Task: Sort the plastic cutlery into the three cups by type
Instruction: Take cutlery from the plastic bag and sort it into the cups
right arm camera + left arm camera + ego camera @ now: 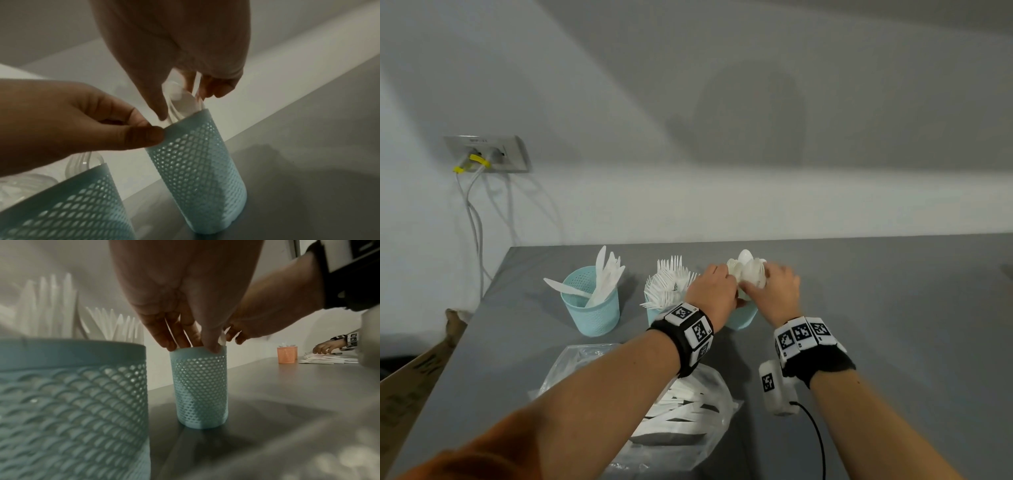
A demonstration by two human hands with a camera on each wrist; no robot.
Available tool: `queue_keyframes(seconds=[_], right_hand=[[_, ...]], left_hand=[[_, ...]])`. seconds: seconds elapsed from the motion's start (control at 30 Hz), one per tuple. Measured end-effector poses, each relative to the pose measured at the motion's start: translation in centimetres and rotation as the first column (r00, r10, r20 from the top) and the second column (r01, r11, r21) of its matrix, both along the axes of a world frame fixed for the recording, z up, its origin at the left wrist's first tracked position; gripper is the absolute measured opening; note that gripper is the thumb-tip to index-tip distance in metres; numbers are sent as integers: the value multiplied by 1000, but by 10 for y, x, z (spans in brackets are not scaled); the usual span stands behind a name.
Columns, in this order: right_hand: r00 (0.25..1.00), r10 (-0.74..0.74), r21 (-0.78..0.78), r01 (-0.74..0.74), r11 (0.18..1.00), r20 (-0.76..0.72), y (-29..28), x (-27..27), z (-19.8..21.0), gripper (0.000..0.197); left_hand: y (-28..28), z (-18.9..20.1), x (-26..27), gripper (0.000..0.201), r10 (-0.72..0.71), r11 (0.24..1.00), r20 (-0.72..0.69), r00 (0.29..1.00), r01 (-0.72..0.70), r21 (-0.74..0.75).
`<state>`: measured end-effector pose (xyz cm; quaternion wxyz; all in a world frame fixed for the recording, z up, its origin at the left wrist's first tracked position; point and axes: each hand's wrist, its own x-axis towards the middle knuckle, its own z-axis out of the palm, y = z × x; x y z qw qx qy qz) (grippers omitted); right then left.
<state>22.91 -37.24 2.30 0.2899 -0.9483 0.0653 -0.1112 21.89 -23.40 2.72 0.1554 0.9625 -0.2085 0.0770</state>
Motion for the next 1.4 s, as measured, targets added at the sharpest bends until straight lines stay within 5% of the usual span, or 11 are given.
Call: queue_keyframes(seconds=[0.1, 0.23, 0.5, 0.6, 0.7, 0.83, 0.93, 1.17, 1.3, 1.4], right_hand=[[982, 48, 207, -86, 975, 183, -5, -9, 7, 59], [971, 213, -19, -212, 977, 105, -15, -14, -1, 38], [988, 117, -116, -105, 988, 105, -4, -30, 12, 29], [979, 116, 3, -118, 993, 166, 12, -40, 25, 22], [937, 235, 156, -281, 947, 259, 40, -59, 38, 13], [875, 473, 342, -479, 809, 105, 79, -98, 40, 13], [769, 621, 285, -568, 772, -152, 94, -119, 22, 11], [699, 530, -34, -618, 785, -481, 88, -127, -30, 62], [679, 473, -210, -670, 712, -562, 86, -131, -41, 88], [685, 440, -259, -668, 698, -580, 86, -132, -43, 89]], left_hand=[[-1, 0, 0, 42, 13, 1000, -7, 1000, -13, 0], [-2, 1, -1, 39, 19, 1000, -20, 1000, -19, -13], [14, 20, -20, 25, -41, 986, -54, 998, 32, -161], [40, 34, -46, 20, -74, 967, 35, 997, 81, -240], [81, 40, -78, 14, -69, 963, -10, 998, 64, -263], [143, 24, -114, 14, 50, 978, -95, 994, -68, -197], [182, 5, -134, 24, 133, 979, -185, 974, -158, -126], [221, -33, -162, 71, 270, 963, -345, 899, -244, 118], [225, -45, -169, 96, 292, 954, -447, 846, -293, 67], [218, -49, -178, 104, 318, 937, -462, 828, -348, 21]])
